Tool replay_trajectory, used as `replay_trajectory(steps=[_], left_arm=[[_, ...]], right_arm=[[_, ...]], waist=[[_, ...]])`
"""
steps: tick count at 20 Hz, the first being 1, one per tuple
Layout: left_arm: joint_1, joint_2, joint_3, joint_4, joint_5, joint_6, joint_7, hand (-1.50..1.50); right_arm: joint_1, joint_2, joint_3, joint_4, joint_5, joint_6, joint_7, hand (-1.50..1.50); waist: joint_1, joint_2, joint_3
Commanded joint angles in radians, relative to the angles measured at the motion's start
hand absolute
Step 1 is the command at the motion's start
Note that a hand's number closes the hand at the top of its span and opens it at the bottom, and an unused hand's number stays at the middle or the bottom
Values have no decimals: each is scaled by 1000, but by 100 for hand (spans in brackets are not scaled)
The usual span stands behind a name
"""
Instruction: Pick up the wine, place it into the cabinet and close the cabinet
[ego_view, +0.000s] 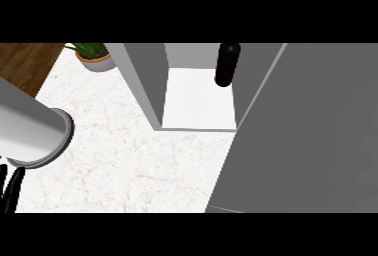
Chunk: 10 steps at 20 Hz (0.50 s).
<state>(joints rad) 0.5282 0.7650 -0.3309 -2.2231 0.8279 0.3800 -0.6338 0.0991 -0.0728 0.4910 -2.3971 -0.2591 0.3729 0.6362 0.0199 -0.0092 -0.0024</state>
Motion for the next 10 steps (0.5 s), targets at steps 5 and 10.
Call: replay_trajectory(steps=[5,10], left_arm=[[157,50,192,-22,89,-163,-30,-150],[213,87,330,13,155,-295,-17,-150]], right_arm=[[-250,71,258,32,325,-227,47,150],[-462,72,325,175,413,-413,75,150]], waist=[[12,-2,-1],[20,0,-1]])
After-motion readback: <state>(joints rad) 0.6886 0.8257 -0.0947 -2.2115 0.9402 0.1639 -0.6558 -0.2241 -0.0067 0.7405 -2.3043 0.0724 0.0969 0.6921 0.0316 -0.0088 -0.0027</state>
